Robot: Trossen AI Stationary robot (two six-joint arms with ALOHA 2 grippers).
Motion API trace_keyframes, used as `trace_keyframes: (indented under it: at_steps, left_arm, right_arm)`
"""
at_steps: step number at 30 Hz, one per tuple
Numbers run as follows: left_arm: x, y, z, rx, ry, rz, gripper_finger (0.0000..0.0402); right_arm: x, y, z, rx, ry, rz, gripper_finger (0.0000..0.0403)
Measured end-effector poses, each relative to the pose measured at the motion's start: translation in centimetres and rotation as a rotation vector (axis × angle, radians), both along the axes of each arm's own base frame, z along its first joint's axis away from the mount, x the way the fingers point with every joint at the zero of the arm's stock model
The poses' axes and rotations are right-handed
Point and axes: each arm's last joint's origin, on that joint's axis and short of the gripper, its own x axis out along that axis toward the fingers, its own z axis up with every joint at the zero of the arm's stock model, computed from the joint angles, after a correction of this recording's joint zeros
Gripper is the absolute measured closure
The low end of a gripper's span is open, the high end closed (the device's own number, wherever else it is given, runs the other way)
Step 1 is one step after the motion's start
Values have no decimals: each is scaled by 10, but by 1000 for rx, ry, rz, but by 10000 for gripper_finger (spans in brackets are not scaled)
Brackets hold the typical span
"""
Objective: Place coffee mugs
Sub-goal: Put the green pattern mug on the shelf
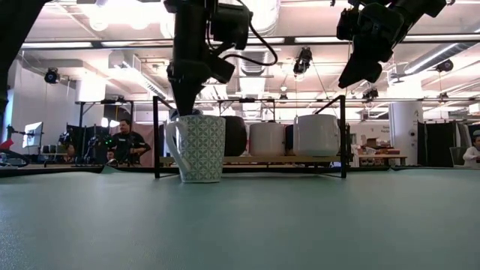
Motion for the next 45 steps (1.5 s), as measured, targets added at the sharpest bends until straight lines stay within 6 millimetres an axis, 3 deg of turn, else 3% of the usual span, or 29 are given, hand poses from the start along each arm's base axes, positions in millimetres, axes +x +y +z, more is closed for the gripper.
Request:
trace_keyframes:
  at_steps: [13,23,27,38,45]
  left_arm:
    - [5,7,-11,13,-80,44,307]
    - [6,12,-17,11,-104,47,385]
    - [6,15,-17,1,-110,52,390]
    - [16,38,15,9,-224,42,396]
    - [16,54,19,9,-240,40,396]
  right_arm:
    - [0,0,0,0,0,0,314]
    - [0,0,0,0,0,0,314]
    - [0,0,0,0,0,0,314]
    - [0,0,0,0,0,0,314]
    - [0,0,0,0,0,0,314]
